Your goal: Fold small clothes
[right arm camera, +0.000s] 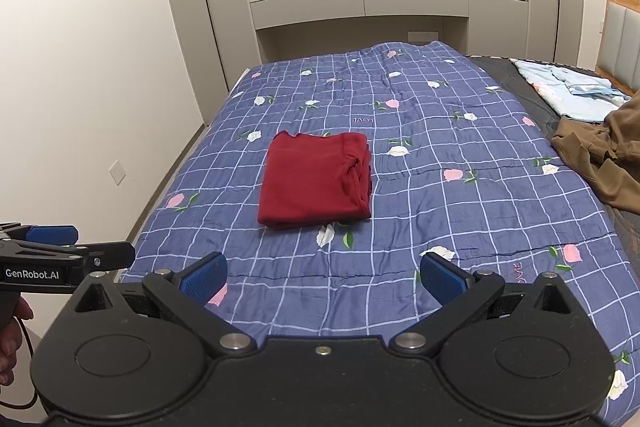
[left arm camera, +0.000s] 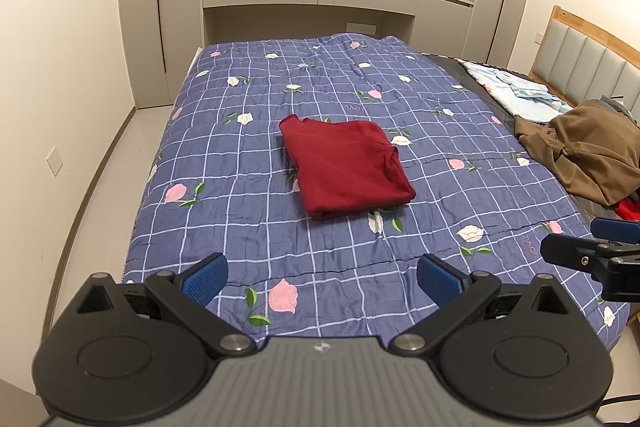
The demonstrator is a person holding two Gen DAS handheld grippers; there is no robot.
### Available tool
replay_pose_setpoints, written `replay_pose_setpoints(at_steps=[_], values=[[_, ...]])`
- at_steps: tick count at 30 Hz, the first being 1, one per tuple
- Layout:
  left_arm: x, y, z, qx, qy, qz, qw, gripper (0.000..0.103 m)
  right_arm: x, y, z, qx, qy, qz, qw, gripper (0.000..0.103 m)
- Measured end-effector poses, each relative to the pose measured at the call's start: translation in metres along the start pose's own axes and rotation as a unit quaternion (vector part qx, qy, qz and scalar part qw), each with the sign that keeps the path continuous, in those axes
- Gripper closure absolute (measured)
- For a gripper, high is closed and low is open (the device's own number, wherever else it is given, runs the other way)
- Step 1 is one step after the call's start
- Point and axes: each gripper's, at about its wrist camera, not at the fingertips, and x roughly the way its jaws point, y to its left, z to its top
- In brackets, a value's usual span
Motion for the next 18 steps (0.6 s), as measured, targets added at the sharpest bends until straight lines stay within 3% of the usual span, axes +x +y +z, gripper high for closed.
replay_pose_setpoints(at_steps=[18], values=[[0.0041,0.0019,0.0007,-0.004,0.006,-0.003,1.0000,0.001,0.0023,0.0022,-0.0003,0.000,0.003,-0.001,1.000,0.001]])
